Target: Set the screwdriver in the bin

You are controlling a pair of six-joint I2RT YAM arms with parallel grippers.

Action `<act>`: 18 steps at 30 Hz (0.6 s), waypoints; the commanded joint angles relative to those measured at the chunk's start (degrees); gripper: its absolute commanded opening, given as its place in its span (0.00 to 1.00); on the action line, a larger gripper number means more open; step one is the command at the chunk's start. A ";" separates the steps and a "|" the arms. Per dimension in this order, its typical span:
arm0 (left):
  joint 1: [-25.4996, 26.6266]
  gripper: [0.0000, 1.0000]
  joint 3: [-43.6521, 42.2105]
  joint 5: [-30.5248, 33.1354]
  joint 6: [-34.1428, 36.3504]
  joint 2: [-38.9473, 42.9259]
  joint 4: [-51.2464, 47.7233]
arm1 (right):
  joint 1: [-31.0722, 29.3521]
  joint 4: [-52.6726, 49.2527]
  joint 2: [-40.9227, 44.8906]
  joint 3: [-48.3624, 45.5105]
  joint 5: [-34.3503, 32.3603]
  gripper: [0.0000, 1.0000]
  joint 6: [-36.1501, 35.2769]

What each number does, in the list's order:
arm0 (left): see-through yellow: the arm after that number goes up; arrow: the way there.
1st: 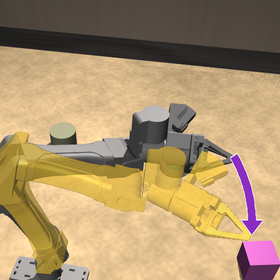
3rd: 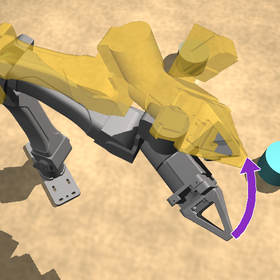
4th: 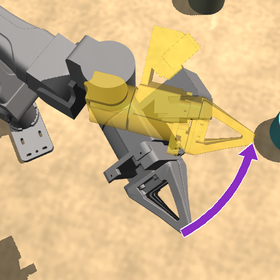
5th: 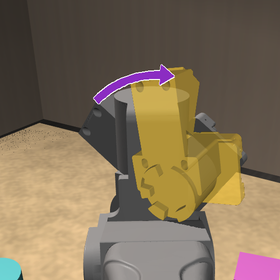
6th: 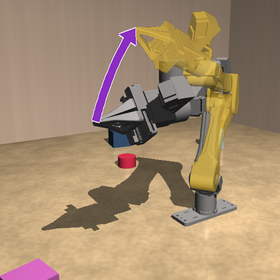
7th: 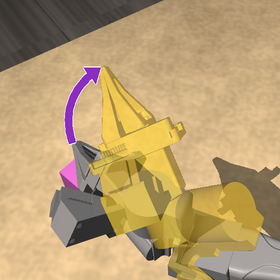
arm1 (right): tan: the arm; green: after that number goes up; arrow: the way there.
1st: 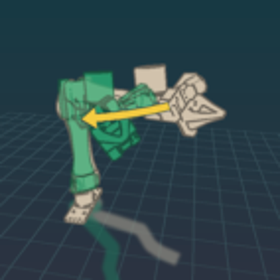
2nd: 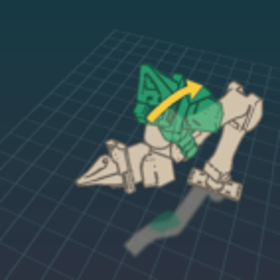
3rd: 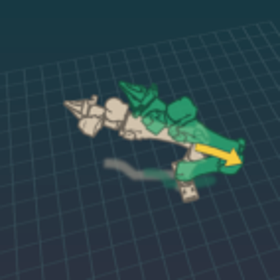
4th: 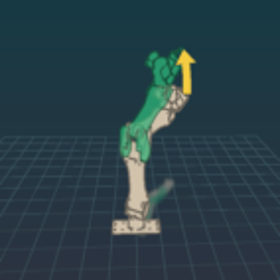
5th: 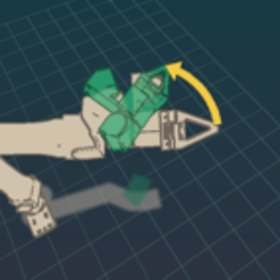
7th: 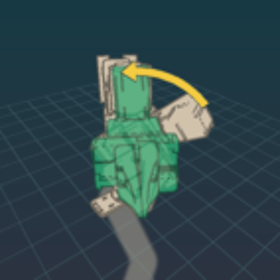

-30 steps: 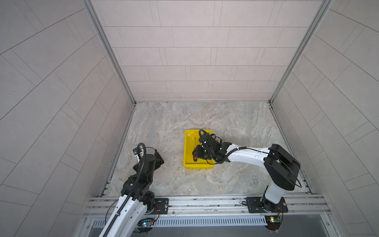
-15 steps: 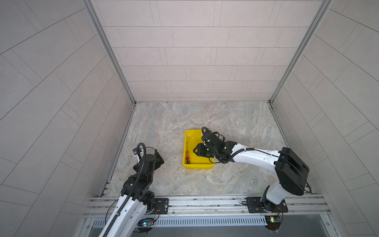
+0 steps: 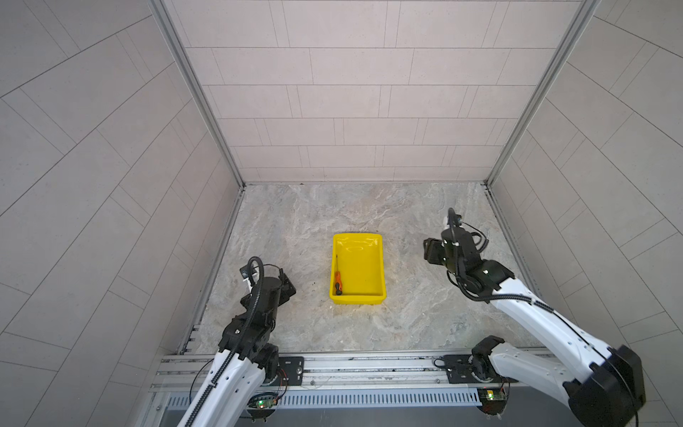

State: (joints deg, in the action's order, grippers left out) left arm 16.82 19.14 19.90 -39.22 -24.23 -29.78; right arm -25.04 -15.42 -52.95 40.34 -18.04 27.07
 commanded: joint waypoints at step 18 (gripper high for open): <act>-0.26 1.00 -0.45 0.10 -0.18 -0.82 0.95 | 9.82 66.17 -18.91 -27.28 -10.99 0.99 -33.61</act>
State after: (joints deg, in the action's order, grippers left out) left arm 16.82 19.14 19.57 -39.22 -24.82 -29.26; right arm -17.23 41.08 -65.41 12.71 -27.75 -8.45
